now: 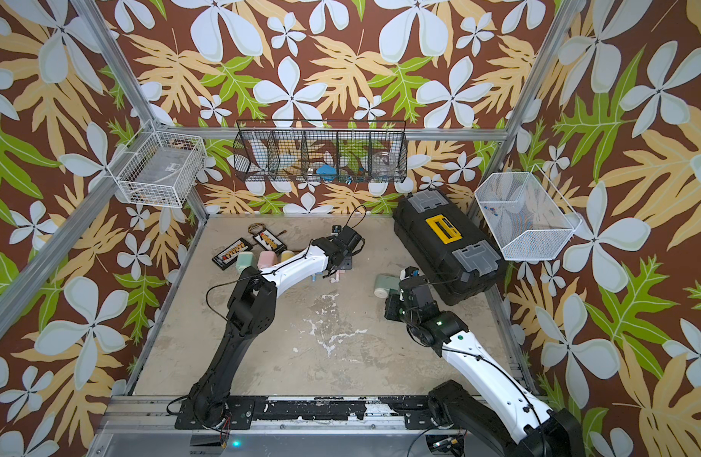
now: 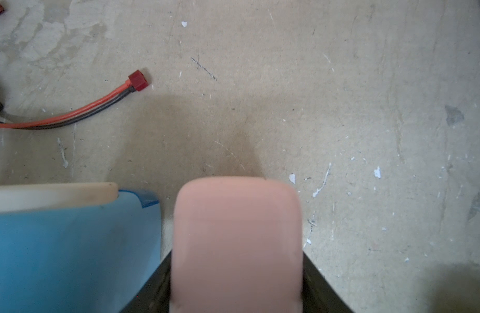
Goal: Put the tray back into the pencil sharpener
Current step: Place the pencil sharpener at the center of the board, then pick up the container from the center of the board.
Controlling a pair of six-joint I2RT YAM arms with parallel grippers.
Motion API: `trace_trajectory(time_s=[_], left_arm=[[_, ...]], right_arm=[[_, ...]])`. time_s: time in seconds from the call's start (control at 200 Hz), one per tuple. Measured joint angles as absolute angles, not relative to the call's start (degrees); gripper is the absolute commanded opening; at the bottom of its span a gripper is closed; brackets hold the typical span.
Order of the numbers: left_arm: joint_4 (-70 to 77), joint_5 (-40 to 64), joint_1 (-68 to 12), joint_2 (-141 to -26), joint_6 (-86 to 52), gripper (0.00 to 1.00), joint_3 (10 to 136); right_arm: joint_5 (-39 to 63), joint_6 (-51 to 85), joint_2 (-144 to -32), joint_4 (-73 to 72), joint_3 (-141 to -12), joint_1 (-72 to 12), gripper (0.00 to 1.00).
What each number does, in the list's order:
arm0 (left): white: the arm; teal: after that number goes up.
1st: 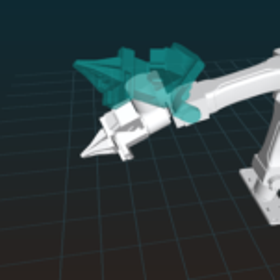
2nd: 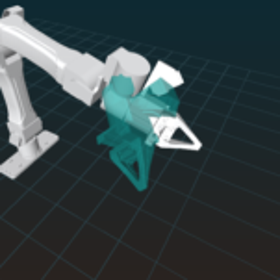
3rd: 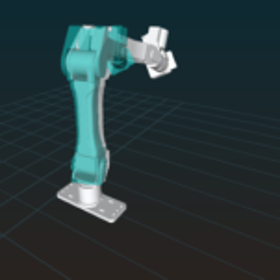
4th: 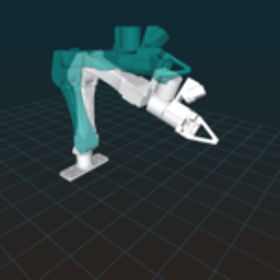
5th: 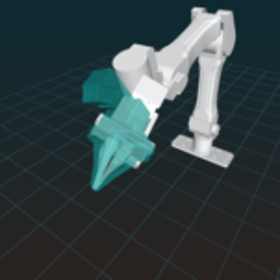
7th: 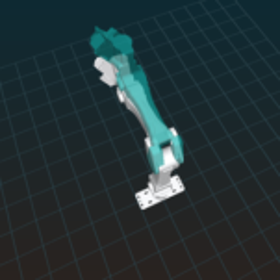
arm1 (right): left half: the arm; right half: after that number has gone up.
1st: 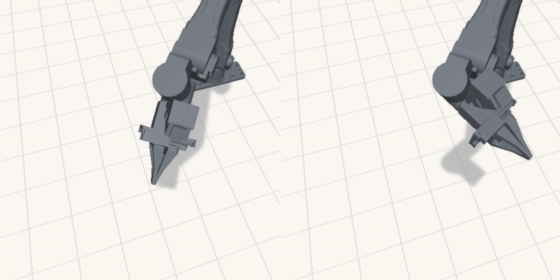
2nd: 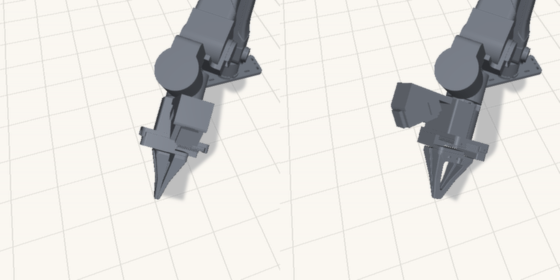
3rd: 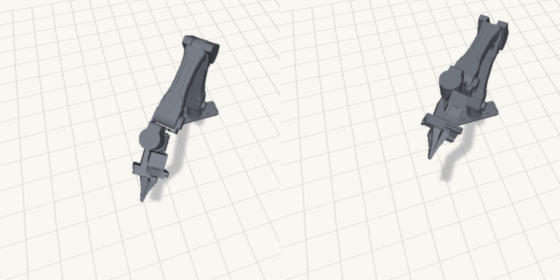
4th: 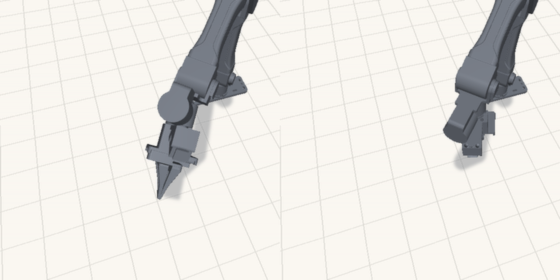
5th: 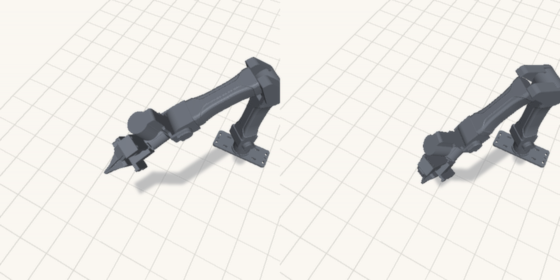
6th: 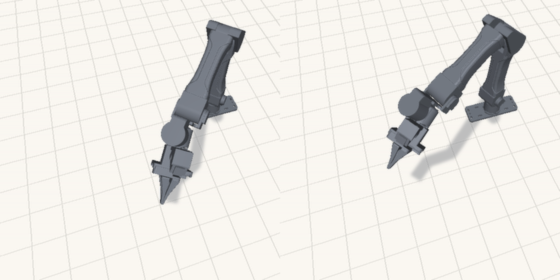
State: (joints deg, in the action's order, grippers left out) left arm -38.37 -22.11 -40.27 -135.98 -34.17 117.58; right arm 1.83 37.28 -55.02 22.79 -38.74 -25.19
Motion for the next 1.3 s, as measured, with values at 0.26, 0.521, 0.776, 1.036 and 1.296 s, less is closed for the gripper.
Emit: trace_trajectory(time_s=[0.26,0.521,0.776,1.036,1.296], left_arm=[[-38.4,-22.0,-40.2,-136.0,-34.1,0.72,117.6],[-38.3,-21.8,-40.2,-135.1,-33.9,0.94,117.6],[-36.3,-21.8,-40.2,-128.9,-33.4,1.00,115.2],[-32.9,-22.0,-40.6,-119.9,-33.1,1.00,108.0],[-28.0,-25.0,-40.8,-103.7,-32.6,1.00,90.8]], right_arm=[[2.7,37.3,-54.5,22.8,-38.7,-24.8,0.26],[2.7,37.3,-54.0,22.7,-38.4,-24.7,0.27],[2.8,37.2,-53.7,22.7,-38.4,-24.4,0.27],[2.9,37.2,-53.6,22.7,-38.4,-24.3,0.28],[2.8,37.3,-53.5,22.7,-38.8,-24.2,0.29]])
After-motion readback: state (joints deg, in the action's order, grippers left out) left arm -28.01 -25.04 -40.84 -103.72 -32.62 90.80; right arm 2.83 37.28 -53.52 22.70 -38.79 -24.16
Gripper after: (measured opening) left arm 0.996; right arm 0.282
